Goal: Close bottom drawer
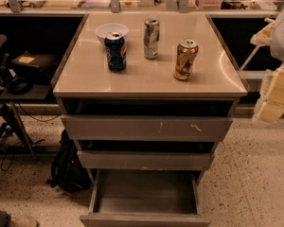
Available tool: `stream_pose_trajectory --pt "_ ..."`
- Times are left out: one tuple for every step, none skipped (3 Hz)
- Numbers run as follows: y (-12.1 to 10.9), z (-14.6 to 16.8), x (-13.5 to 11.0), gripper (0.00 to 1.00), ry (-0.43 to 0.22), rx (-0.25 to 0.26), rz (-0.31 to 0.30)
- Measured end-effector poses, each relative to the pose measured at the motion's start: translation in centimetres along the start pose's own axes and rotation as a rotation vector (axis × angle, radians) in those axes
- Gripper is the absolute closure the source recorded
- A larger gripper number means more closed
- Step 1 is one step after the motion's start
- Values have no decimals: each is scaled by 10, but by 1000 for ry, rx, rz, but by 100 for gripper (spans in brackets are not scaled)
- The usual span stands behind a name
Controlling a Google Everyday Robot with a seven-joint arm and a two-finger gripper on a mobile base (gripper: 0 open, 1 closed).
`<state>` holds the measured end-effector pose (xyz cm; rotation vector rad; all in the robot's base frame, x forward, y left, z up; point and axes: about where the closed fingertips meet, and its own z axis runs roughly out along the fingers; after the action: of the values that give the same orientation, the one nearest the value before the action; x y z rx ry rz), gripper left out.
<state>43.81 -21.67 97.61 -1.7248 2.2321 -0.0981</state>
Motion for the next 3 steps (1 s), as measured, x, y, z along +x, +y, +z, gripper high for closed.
stream_pose_trajectory --pt "0 0 0 0 0 0 0" --pt "8 1 3 0 -15 24 -25" --pt "37 2 4 0 -46 91 -87"
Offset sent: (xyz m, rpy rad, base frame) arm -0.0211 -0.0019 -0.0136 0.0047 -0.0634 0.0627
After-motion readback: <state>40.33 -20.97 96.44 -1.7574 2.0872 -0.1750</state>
